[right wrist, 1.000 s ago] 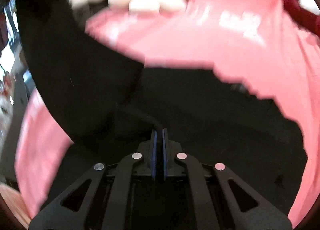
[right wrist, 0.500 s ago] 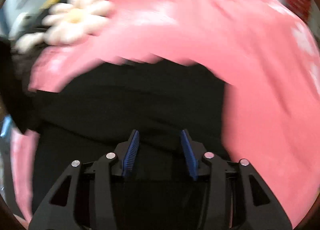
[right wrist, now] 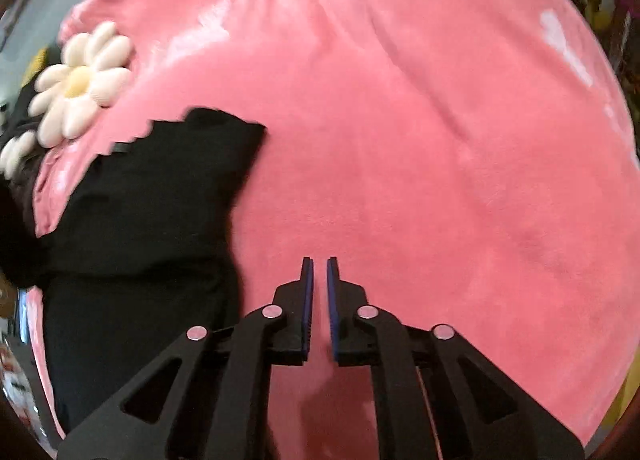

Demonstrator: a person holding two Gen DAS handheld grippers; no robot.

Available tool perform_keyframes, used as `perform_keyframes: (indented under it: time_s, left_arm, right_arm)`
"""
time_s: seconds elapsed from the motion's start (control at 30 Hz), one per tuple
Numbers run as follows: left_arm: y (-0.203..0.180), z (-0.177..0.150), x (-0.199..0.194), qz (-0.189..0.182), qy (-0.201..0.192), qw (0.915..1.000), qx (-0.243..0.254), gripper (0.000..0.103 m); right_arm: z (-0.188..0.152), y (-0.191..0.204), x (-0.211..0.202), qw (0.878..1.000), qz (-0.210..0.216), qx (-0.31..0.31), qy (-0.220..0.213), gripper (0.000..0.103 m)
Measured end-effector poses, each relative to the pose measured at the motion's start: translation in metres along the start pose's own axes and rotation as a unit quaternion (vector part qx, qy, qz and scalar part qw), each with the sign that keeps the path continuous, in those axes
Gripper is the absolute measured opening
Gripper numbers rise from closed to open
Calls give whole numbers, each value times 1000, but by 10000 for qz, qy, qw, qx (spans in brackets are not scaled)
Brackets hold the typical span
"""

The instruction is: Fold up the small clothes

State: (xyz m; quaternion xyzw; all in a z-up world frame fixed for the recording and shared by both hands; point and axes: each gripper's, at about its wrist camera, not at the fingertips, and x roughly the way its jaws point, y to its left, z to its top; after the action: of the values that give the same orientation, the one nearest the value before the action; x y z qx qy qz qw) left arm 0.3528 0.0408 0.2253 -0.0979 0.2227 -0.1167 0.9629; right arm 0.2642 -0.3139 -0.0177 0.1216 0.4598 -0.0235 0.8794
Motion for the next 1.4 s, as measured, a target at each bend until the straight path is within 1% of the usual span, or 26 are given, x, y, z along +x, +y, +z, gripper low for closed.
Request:
perform_keyframes:
  time_s: [0.07, 0.1, 0.13, 0.17, 0.2, 0.23, 0.27, 0.33, 0.4, 0.53, 0.67, 0.73, 0.77, 0.8, 0.83, 0.87, 0.9, 1.0, 1.03, 1.1, 1.13, 1.2, 1.27, 1.33, 1.37, 1.4]
  left_arm:
    - [-35, 3, 10, -335, -10, 9994, 86, 3]
    - [-50, 2, 14, -470, -3, 9988, 131, 5]
    - [-70, -2, 21, -633, 54, 9978, 192, 17]
    - [-90, -11, 31, -774, 212, 9964, 264, 34]
    - [-106, -24, 41, -803, 392, 9955, 318, 82]
    - [-123, -46, 54, -730, 612, 9947, 379, 98]
    - [-131, -63, 62, -732, 774, 9933, 438, 96]
    - [-139, -106, 77, -612, 1372, 9870, 579, 95]
    - [-131, -143, 79, -563, 1790, 9807, 550, 94]
    - [-92, -193, 60, -118, 2058, 9770, 542, 94]
    - [-41, -216, 35, 328, 2156, 9749, 446, 94]
    - [-17, -222, 25, 437, 2217, 9737, 299, 94]
    - [-2, -224, 20, 490, 2260, 9727, 197, 94]
    - [5, -226, 16, 529, 2273, 9723, 131, 94]
    - [15, -229, 12, 551, 2295, 9717, 66, 94]
    - [25, -233, 9, 596, 2308, 9712, 26, 94]
    - [32, -236, 8, 659, 2315, 9706, 11, 94]
    - [48, -243, 1, 708, 2344, 9695, -91, 94]
    - [53, -246, -1, 721, 2357, 9691, -121, 94]
    - [61, -253, -4, 786, 2429, 9667, -191, 94]
    - [64, -257, -7, 819, 2461, 9654, -259, 94]
    - [67, -259, -16, 829, 2478, 9644, -414, 94]
    - [70, -261, -30, 806, 2432, 9653, -500, 94]
    - [72, -265, -45, 848, 2435, 9648, -508, 94]
    - [74, -269, -55, 858, 2472, 9636, -543, 94]
    - [75, -273, -63, 848, 2511, 9624, -598, 94]
  right_arm:
    - [-5, 2, -16, 9999, 72, -98, -68, 12]
    - [-7, 3, -20, 9998, 117, -112, -61, 16]
    - [-9, 6, -24, 9998, 157, -127, -22, 20]
    - [-8, 6, -26, 9997, 165, -162, -21, 28]
    - [-8, 7, -26, 9997, 160, -198, -29, 32]
    - [-8, 10, -26, 9995, 133, -282, -11, 32]
    - [-5, 10, -26, 9994, 135, -317, 33, 32]
    - [4, 13, -16, 9991, 345, -240, 114, 32]
    - [10, 18, -14, 9983, 489, -295, 144, 32]
    - [33, 40, 6, 9960, 757, -385, 268, 32]
    - [61, 59, 36, 9952, 886, -180, 380, 33]
    - [76, 59, 51, 9964, 740, 147, 378, 42]
    - [80, 57, 58, 9970, 613, 277, 380, 54]
    - [84, 56, 66, 9974, 474, 360, 408, 58]
    - [87, 59, 76, 9976, 369, 299, 494, 55]
    - [88, 65, 81, 9974, 391, 142, 588, 25]
    - [89, 73, 79, 9978, 355, -24, 561, 2]
    - [90, 83, 45, 9991, 355, -208, -49, 1]
    - [88, 82, 46, 9994, 117, -329, -48, 1]
    - [79, 72, 62, 9982, -224, -363, 416, 2]
    - [74, 67, 59, 9982, -238, -301, 453, 2]
    - [54, 60, 33, 9994, -172, -204, 228, 7]
    - [26, 53, 4, 9997, -28, -199, 146, 10]
    - [-16, 47, -26, 9994, -107, -301, 128, 21]
    - [-33, 43, -39, 9990, -209, -366, 132, 35]
    - [-52, 40, -51, 9986, -310, -422, 124, 46]
